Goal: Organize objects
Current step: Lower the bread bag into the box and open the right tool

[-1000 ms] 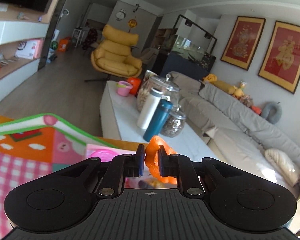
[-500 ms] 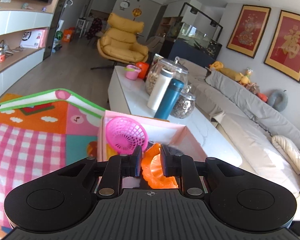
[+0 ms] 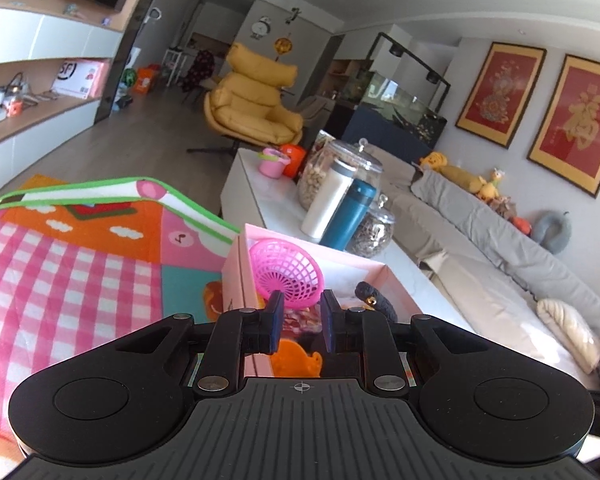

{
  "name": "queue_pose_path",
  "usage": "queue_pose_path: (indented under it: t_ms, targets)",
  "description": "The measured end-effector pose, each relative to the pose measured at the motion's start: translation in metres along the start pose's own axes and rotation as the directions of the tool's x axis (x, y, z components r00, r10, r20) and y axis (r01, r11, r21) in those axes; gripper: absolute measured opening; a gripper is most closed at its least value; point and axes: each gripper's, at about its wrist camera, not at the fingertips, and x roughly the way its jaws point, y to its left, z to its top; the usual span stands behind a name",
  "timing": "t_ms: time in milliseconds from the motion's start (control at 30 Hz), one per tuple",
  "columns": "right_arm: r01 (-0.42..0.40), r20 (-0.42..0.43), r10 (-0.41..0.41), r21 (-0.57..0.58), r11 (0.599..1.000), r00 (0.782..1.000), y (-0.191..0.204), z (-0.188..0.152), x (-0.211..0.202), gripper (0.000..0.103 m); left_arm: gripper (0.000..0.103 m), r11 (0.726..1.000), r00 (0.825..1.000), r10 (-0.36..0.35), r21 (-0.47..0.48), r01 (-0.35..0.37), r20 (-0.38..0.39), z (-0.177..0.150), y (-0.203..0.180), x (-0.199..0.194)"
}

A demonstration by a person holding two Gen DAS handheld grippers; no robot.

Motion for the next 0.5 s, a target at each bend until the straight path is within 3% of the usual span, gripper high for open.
queue_pose_path:
  t_ms: [133, 267, 300, 400, 500]
  targets:
    - [0.079, 0.103, -0.075, -0.032, 0.996, 0.992, -0.01, 0.05, -0.001, 0.061, 0.022, 0.999, 0.999, 0.045, -0.03, -0.045, -0.003, -0.004, 0.012, -0.016]
    - [0.162, 0.161, -0.153, -0.045, 0.986, 0.975, -0.024, 0.105, 0.031, 0.061, 0.022, 0.996, 0.997, 0.07, -0.044, -0.072, -0.034, -0.005, 0.02, -0.025]
    - [0.165, 0.155, -0.157, -0.039, 0.986, 0.975, -0.029, 0.116, 0.042, 0.061, 0.022, 0.996, 0.997, 0.071, -0.046, -0.073, -0.042, -0.005, 0.022, -0.026]
    - [0.131, 0.109, -0.132, 0.018, 0.991, 0.985, -0.049, 0.135, 0.073, 0.076, 0.022, 0.995, 0.994, 0.088, -0.044, -0.09, -0.059, -0.006, 0.027, -0.028]
    - [0.113, 0.09, -0.121, 0.094, 0.989, 0.989, -0.065, 0.125, 0.077, 0.076, 0.022, 0.995, 0.993, 0.092, -0.042, -0.095, -0.069, -0.008, 0.03, -0.028]
